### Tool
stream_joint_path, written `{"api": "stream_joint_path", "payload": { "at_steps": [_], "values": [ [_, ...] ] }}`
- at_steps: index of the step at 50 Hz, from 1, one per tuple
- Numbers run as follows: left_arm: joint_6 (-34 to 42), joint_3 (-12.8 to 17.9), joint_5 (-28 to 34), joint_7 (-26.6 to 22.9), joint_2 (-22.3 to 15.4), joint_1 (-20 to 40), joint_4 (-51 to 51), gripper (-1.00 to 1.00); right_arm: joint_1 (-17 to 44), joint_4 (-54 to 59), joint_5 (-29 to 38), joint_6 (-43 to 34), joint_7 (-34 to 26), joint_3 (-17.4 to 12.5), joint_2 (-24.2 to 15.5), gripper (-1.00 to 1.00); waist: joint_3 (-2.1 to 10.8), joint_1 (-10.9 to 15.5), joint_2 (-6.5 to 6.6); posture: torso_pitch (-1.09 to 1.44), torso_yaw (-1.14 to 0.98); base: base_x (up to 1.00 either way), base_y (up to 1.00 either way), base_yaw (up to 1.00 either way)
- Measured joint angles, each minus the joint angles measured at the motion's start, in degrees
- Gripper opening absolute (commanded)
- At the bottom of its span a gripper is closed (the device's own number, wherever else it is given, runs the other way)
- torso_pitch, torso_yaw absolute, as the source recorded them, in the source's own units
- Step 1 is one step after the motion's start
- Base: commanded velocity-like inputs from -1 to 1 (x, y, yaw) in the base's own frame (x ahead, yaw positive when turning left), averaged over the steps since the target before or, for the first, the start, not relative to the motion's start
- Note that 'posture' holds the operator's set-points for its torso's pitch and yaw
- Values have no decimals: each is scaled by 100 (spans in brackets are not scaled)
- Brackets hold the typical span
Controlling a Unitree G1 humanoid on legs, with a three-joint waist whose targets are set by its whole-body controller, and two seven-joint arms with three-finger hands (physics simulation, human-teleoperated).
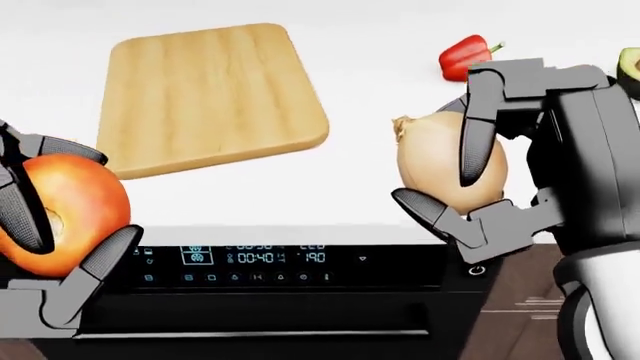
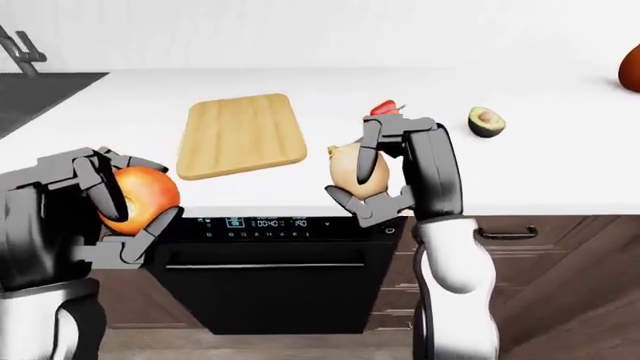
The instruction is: Place the avocado, onion, tomato and bell pepper on the cutting board.
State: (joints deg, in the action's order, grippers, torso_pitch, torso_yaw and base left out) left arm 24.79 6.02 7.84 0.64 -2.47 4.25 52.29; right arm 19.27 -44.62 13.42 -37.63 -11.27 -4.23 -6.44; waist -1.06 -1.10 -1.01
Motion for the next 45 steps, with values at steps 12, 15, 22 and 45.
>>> {"api": "stream_joint_path", "payload": {
  "at_steps": [12,15,22,45],
  "values": [
    [-4,91,70,71,-28,10,24,-100,102,-41,-177,12,-3,82,36,-94,-187,187,-76,0,0,0,3,0],
    [-48,90,61,59,-18,21,72,-100,95,-114,-182,76,63,57,28,-95,-127,235,-261,0,0,0,0,0],
    [-100,-7,74,15,1,-17,23,-100,-14,-16,-164,88,90,22,3,-97,-65,165,35,0,0,1,0,0],
    [-156,16,81,-4,-10,-25,92,-100,32,-84,-105,151,14,84,42,-97,-171,133,389,0,0,9,0,0]
  ]
}}
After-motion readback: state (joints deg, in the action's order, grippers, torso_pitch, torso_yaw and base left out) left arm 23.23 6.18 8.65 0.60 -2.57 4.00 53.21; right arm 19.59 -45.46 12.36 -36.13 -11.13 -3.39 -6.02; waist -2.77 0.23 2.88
